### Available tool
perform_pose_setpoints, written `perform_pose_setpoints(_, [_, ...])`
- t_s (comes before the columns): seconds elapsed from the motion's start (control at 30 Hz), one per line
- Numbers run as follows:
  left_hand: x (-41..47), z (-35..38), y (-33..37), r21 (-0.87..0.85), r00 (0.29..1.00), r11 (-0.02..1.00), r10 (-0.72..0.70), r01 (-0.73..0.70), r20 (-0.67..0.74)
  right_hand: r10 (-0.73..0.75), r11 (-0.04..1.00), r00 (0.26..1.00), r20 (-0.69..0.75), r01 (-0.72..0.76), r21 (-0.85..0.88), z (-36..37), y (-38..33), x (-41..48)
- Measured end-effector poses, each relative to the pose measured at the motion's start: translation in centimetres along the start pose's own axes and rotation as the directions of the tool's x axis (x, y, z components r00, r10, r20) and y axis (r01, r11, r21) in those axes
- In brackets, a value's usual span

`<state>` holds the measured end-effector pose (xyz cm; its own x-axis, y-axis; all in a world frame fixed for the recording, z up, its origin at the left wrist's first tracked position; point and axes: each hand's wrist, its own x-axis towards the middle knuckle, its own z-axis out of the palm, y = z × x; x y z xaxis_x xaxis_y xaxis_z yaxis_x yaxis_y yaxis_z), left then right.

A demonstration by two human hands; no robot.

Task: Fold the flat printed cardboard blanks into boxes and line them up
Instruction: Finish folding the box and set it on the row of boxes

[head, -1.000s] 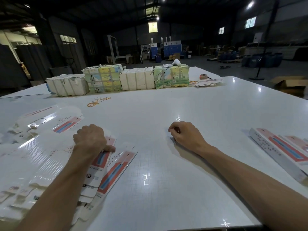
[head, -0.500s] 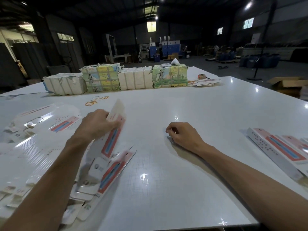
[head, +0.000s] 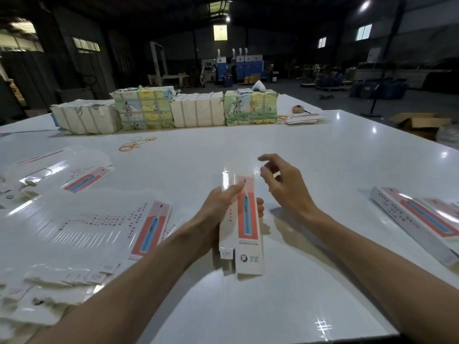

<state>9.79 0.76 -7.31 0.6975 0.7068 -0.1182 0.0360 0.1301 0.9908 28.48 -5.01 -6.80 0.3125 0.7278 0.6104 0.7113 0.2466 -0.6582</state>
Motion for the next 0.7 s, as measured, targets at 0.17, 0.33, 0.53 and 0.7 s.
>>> perform_pose_setpoints(0.17, [0.6,0.1,-0.1,-0.040,0.997,0.996,0.079,-0.079,-0.007,-0.076,0.976,0.975,0.209,0.116,-0.184,1.5,-0.5,-0.5])
perform_pose_setpoints(0.33, [0.4,0.1,0.3,-0.174,0.994,0.980,0.101,-0.092,0.043,-0.104,0.971,0.971,0.215,0.146,-0.189,0.9,-1.1,0.0])
perform_pose_setpoints(0.53, [-0.1,0.0,0.8,-0.223,0.988,0.974,0.060,-0.028,0.139,0.054,0.987,0.983,0.175,-0.079,0.140,0.0,-2.7,0.5])
perform_pose_setpoints(0.7, [0.1,0.0,1.4,-0.172,0.971,0.985,0.039,0.001,0.235,0.180,0.900,0.955,0.236,-0.256,0.352,-1.0,-3.0,0.7])
